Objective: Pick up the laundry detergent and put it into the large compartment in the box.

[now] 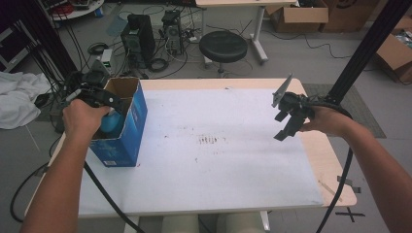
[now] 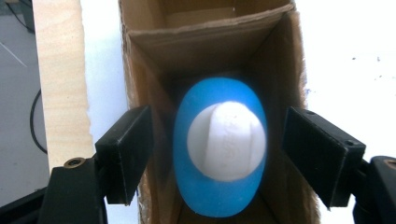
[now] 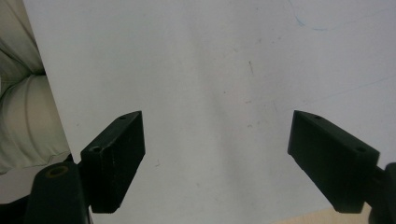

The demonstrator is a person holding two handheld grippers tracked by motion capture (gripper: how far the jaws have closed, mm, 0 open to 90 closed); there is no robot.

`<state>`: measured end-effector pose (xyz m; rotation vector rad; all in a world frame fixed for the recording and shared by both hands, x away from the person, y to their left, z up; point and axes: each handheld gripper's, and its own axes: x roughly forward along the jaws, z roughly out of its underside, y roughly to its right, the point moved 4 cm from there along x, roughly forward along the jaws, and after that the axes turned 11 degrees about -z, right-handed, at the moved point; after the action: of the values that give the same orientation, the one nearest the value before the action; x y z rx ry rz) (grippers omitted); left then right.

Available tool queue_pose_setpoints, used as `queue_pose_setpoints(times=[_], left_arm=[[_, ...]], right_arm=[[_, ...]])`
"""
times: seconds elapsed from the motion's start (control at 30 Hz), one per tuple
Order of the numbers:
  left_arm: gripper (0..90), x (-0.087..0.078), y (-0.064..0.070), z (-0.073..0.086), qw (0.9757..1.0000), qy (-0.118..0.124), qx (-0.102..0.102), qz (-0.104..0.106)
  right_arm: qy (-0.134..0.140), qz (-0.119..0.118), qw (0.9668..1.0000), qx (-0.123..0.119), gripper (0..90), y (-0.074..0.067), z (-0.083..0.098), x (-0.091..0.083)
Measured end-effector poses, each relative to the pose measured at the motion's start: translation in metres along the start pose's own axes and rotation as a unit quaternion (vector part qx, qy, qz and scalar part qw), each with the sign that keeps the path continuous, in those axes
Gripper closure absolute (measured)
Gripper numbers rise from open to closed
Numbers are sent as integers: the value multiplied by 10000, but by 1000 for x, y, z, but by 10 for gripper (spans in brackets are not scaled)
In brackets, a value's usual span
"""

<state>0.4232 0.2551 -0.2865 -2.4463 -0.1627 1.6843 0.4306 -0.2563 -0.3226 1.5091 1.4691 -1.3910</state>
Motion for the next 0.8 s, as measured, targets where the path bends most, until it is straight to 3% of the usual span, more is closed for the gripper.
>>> queue_pose_setpoints(times=[0.47,0.6,0.8], left_arm=[[254,-29,10,-10,9996,192,196,33],[248,-40,19,-14,9988,291,362,171],[228,-47,29,-17,9975,436,517,181]], right_arm=[[16,-5,10000,-36,186,-1,0,-1],[12,5,10000,-35,186,-1,0,-2],[4,-10,10000,7,186,-2,1,-2]])
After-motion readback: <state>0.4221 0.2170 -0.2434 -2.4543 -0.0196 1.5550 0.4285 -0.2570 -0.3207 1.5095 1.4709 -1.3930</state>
